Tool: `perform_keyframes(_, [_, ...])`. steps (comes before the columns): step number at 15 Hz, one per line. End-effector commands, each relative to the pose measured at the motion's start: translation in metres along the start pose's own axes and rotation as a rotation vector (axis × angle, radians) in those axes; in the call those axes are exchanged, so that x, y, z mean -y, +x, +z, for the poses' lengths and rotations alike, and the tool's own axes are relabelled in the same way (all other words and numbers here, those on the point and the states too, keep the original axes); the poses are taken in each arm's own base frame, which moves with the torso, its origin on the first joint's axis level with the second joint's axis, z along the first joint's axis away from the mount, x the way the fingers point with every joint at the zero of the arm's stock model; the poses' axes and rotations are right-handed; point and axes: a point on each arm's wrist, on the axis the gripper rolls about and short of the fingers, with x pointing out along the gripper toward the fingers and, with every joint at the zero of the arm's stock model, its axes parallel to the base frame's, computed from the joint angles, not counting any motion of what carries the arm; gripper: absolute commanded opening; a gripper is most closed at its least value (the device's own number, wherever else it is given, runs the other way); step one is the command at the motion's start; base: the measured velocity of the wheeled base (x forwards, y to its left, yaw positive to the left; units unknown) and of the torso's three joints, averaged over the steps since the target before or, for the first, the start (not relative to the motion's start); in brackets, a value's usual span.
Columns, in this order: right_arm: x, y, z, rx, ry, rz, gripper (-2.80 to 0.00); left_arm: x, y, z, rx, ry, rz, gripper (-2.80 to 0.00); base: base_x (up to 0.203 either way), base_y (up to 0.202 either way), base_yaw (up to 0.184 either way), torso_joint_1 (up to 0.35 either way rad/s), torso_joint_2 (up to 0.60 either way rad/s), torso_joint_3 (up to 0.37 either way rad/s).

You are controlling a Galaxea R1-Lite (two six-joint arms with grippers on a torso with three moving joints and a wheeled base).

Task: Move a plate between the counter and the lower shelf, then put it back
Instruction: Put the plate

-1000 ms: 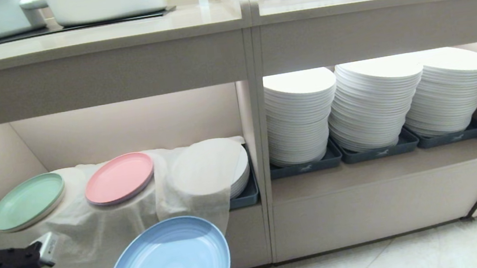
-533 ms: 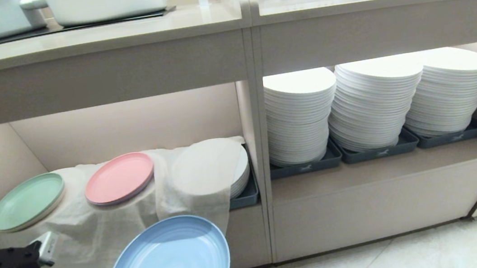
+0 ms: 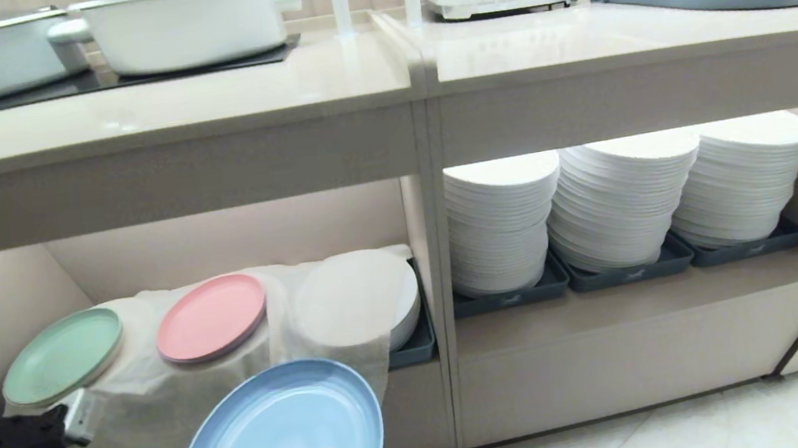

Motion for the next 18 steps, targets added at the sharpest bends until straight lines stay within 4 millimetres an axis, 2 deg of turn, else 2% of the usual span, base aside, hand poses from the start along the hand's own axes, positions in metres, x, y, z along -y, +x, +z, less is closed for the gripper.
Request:
perform_keyframes(1, [0.0000, 0.0000, 0.0000, 0.000, 0.000, 0.000, -2.80, 0.0000, 0.0004, 0.0000, -0.001, -0.003, 0.001, -2.80, 0.000, 0.000, 0.000, 0.174, -0.53, -0.279])
perform_keyframes(18, [0.0000, 0.0000, 0.0000, 0.000, 0.000, 0.000, -2.80, 0.0009, 0.0017, 0.0006, -0.006, -0.023, -0.001, -2.80, 0.000, 0.000, 0.000, 0.206, -0.49, -0.285])
